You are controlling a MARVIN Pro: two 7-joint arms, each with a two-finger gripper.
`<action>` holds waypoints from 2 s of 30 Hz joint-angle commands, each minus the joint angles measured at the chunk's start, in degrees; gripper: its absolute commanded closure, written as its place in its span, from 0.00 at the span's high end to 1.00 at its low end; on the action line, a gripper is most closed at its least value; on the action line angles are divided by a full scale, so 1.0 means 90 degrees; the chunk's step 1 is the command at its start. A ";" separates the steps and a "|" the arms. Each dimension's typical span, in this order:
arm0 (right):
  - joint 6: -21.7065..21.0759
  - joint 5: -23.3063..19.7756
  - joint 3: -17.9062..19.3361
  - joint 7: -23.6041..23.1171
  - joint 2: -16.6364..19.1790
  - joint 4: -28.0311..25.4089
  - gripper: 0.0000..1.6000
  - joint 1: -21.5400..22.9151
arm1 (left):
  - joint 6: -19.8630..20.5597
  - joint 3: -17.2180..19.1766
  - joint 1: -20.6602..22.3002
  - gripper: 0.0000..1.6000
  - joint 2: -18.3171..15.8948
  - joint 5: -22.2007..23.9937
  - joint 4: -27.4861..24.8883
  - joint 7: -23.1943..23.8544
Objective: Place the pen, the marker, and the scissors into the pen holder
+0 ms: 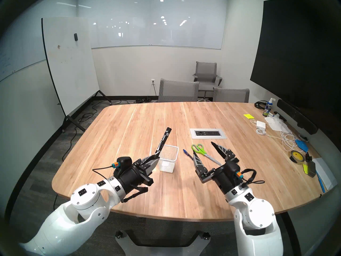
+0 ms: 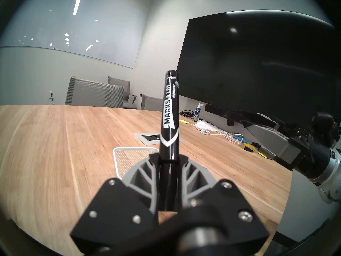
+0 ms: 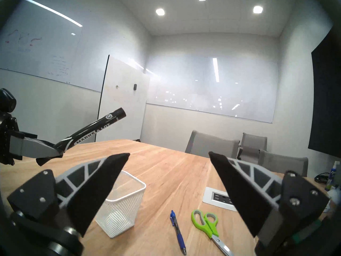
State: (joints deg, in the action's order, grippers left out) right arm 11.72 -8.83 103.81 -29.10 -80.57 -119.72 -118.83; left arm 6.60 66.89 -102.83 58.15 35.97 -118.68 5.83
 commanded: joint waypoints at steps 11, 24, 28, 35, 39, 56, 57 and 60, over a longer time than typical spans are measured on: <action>0.0599 -0.0309 0.1832 -0.0159 0.0118 -0.0591 1.00 -0.1399 | -0.0030 -0.0056 0.0065 0.00 0.0042 -0.0004 -0.0108 0.0062; 0.1169 -0.1169 0.3097 -0.1478 -0.0686 -0.0929 1.00 -0.2456 | -0.0108 0.0084 -0.0034 0.00 -0.0074 0.0035 -0.0109 0.0139; 0.1343 -0.1597 0.3398 -0.1961 -0.0912 -0.1020 1.00 -0.2769 | -0.0149 0.0237 -0.0127 0.00 -0.0141 0.0105 -0.0075 0.0157; 0.1557 -0.2371 0.3721 -0.2689 -0.1113 -0.1090 1.00 -0.3213 | -0.0260 0.0363 -0.0346 0.00 -0.0195 0.0250 -0.0109 0.0223; 0.1677 -0.3025 0.3874 -0.3248 -0.1100 -0.1078 1.00 -0.3563 | -0.0368 0.0457 -0.0520 0.00 -0.0238 0.0336 -0.0177 0.0254; 0.1793 -0.4533 0.4102 -0.4660 -0.0863 -0.0709 1.00 -0.3834 | -0.0576 0.0668 -0.0826 0.00 -0.0302 0.0501 -0.0411 0.0284; 0.1790 -0.4543 0.4105 -0.4676 -0.0863 -0.0704 1.00 -0.3828 | -0.0573 0.0672 -0.0830 0.00 -0.0302 0.0506 -0.0419 0.0281; 0.1781 -0.4565 0.4113 -0.4714 -0.0865 -0.0692 1.00 -0.3815 | -0.0575 0.0706 -0.0858 0.00 -0.0320 0.0526 -0.0459 0.0282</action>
State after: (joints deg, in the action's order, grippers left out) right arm 27.78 -47.93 140.54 -70.65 -88.66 -125.40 -152.95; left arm 2.20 72.69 -110.26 55.04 40.52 -120.63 8.59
